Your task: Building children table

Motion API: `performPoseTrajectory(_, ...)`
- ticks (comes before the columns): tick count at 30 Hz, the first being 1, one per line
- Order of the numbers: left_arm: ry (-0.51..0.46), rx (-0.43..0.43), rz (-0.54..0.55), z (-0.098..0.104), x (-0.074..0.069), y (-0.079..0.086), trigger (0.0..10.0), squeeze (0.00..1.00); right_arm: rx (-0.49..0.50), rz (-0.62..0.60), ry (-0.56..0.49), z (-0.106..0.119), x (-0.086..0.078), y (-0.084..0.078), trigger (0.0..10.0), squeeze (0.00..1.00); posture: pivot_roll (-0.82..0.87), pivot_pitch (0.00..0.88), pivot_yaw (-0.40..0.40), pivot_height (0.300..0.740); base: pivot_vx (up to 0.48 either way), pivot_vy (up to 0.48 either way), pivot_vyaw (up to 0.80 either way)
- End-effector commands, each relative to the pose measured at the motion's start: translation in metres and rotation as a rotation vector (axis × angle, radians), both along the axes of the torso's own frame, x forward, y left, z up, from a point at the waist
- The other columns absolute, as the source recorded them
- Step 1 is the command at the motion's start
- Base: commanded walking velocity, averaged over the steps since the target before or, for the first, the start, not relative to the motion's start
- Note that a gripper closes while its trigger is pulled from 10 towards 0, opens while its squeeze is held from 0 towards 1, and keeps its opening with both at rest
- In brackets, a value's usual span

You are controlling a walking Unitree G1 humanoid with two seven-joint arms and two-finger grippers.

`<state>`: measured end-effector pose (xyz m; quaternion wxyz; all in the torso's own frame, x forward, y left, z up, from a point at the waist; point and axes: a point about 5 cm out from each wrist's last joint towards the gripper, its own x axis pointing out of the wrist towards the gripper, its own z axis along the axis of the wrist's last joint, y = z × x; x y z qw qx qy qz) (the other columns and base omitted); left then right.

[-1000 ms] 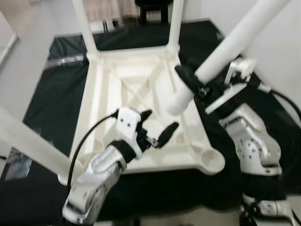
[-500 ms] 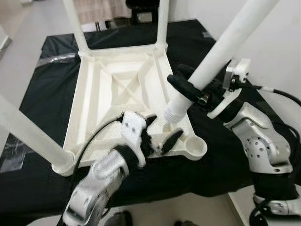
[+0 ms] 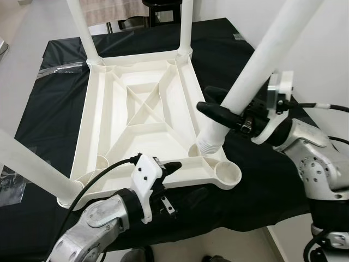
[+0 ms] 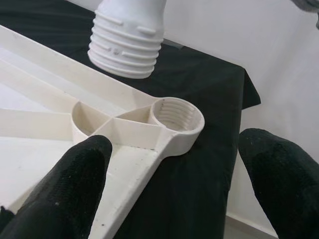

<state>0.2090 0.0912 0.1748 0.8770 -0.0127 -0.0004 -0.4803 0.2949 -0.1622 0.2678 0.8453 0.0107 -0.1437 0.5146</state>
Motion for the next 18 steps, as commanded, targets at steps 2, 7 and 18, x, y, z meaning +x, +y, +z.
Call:
performPoseTrajectory(2,0.039,-0.006,-0.036,-0.002,-0.008,-0.002,10.0,0.0,-0.006,0.015,0.008,-0.002,-0.002,-0.003,10.0,0.0,0.02,0.216,-0.022,0.74,0.0,-0.469,0.0)
performPoseTrajectory(7,0.064,0.036,0.071,-0.01,0.002,0.0,10.0,0.0,-0.014,0.032,0.012,-0.003,-0.004,-0.002,10.0,0.0,0.03,0.219,-0.018,0.74,0.0,-0.094,0.0)
performPoseTrajectory(18,0.087,0.024,0.128,-0.011,0.006,0.003,10.0,0.0,-0.035,0.074,-0.015,-0.004,-0.007,0.003,10.0,0.0,0.03,0.226,-0.018,0.74,0.0,0.0,0.44)
